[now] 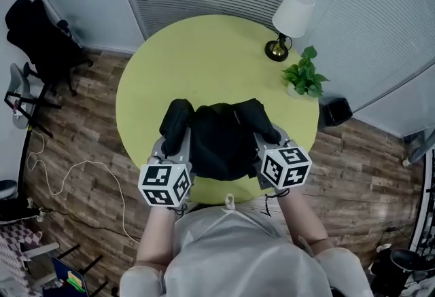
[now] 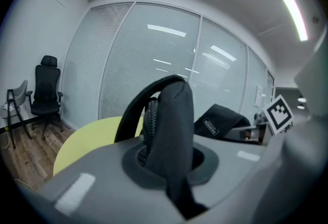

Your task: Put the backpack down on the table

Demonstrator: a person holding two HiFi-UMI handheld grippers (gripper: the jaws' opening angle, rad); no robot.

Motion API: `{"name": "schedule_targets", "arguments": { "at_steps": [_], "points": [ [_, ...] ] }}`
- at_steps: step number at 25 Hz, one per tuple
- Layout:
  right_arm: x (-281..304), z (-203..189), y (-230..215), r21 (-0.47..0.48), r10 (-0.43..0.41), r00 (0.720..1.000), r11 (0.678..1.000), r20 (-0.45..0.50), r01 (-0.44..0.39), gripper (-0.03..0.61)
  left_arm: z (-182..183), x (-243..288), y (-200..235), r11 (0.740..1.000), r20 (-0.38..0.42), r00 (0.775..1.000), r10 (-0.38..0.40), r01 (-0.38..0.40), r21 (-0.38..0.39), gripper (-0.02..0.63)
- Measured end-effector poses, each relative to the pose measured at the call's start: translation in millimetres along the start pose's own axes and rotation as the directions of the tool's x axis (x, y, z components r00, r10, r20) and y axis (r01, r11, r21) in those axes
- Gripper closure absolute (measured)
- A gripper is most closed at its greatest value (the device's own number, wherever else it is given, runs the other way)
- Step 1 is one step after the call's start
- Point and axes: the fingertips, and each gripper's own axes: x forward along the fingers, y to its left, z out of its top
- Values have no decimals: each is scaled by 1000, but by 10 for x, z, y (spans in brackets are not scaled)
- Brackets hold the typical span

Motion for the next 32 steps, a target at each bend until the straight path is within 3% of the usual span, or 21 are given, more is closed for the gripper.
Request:
{"name": "schedule_targets", "arguments": {
  "at_steps": [11,17,32],
  "points": [
    [789,137,-217,14,-82,996,997,-22,82,537,30,739,576,999,-2,999,-37,37,-15,591],
    [1089,18,-353,20,-101,994,995,-43,102,537,-93,1044,749,999,-36,998,-43,42,-13,591],
    [1274,-189,-479,42,-115,991,992,-62,118,535,-279,1207,853,998,-45,997,-67,67,5,591]
  ]
}}
